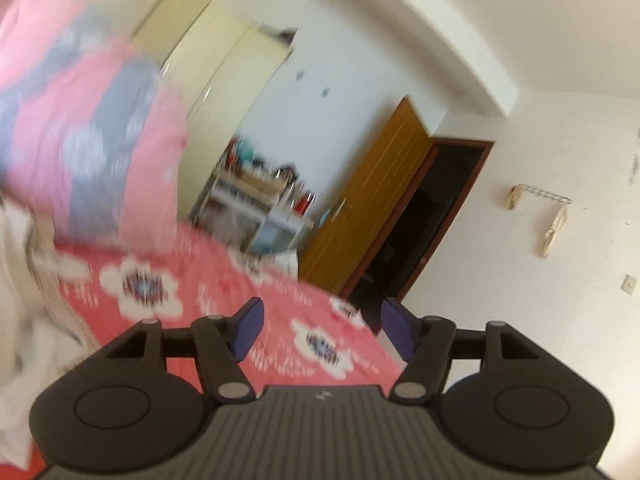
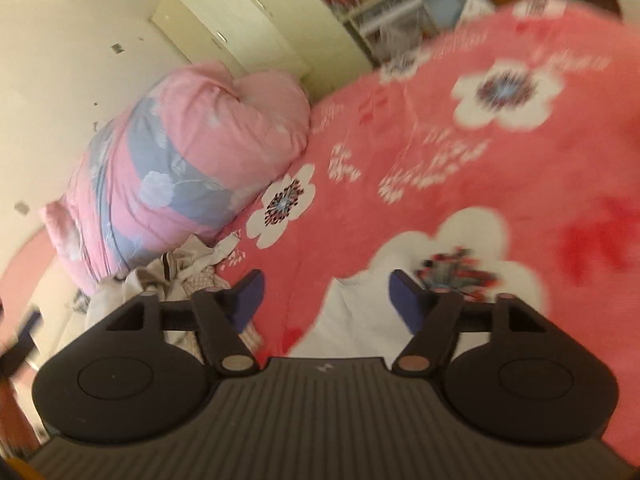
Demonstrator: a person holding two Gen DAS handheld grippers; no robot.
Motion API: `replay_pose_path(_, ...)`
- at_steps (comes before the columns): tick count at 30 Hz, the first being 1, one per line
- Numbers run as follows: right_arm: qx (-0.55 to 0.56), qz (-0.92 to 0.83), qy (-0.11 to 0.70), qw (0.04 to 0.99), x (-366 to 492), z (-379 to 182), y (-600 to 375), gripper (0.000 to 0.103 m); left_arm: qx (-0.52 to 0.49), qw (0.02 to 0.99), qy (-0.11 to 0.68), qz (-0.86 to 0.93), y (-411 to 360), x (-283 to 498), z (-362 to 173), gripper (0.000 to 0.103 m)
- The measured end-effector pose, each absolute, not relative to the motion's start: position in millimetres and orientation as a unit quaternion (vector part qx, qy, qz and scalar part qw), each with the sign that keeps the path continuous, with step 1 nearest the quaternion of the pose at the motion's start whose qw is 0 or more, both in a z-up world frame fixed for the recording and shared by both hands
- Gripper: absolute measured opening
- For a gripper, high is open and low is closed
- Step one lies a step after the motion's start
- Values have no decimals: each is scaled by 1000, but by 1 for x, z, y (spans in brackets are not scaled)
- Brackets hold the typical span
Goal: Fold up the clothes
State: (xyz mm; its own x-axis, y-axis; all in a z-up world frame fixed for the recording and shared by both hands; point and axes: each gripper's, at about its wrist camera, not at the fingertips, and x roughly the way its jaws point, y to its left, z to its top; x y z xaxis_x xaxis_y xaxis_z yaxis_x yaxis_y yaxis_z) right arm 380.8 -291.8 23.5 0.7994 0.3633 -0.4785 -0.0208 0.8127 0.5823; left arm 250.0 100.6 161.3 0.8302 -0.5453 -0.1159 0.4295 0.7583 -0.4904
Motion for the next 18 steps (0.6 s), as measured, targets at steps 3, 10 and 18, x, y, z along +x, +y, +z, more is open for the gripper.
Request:
replay_pose_path(3,242,80,277,926,292,49,-306,88,-193,939,113,-262,97,201,181,72)
replay_pose_path(10,203,-14,290,935,114,9,-308,102,-87,937,163,-297,46,113,144,74)
replay_pose_path(18,145,-112,370,911,35,-98,-273,102,-29,894,265,-359,-46,62,15,74)
